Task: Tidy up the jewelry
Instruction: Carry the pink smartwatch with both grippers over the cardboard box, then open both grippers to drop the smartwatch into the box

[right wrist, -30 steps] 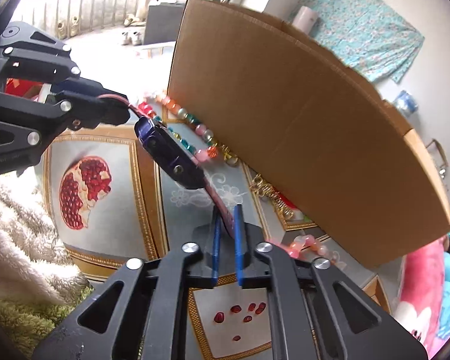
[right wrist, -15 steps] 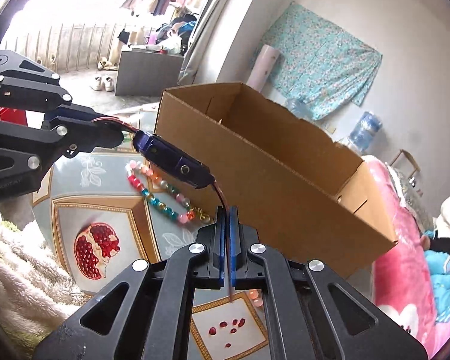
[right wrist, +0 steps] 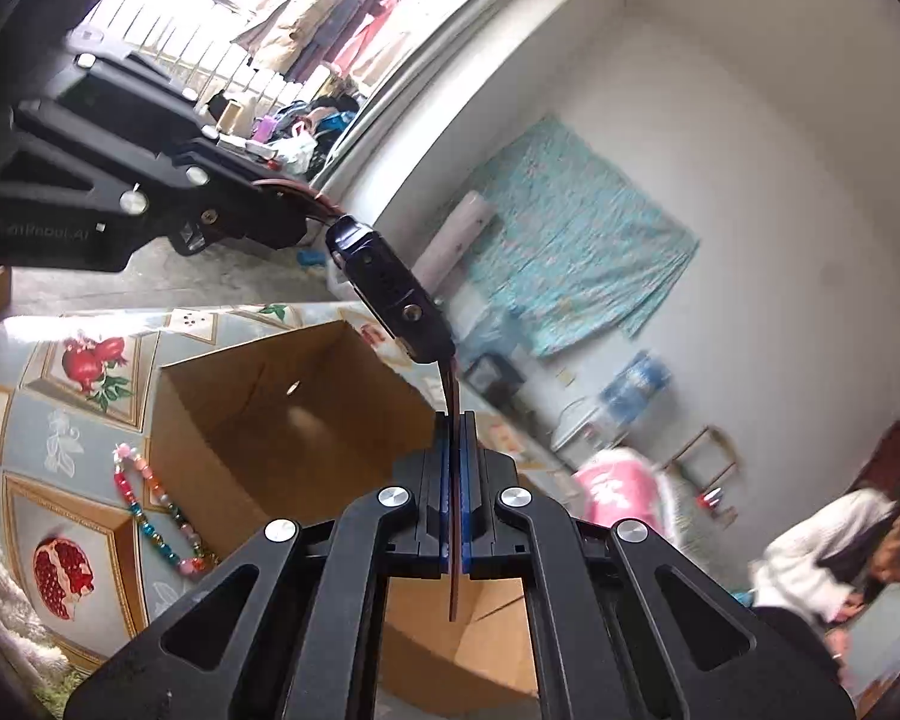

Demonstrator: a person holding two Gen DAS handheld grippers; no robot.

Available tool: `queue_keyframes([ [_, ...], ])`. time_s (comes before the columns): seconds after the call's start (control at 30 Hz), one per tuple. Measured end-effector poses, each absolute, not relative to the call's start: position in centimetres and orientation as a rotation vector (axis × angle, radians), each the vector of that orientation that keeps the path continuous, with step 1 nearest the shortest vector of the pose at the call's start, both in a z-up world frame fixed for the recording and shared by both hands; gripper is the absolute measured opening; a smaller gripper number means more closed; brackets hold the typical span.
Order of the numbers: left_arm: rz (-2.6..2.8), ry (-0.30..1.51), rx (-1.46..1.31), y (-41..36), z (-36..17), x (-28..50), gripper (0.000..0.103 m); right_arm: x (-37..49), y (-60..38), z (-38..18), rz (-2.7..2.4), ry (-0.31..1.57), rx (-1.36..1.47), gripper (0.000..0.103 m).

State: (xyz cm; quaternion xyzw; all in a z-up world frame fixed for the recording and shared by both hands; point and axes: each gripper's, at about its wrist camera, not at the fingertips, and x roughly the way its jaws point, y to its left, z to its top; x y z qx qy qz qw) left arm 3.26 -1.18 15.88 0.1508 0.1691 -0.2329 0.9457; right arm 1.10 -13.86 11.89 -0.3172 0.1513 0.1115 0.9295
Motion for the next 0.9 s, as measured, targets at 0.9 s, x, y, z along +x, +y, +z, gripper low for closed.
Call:
queue_keyframes([
  [0.9, -0.514, 1.246, 0.464, -8.3, 2.9, 27.5, 0.019, 29.9, -19.0, -0.9, 0.559, 1.402, -0.449, 0.024],
])
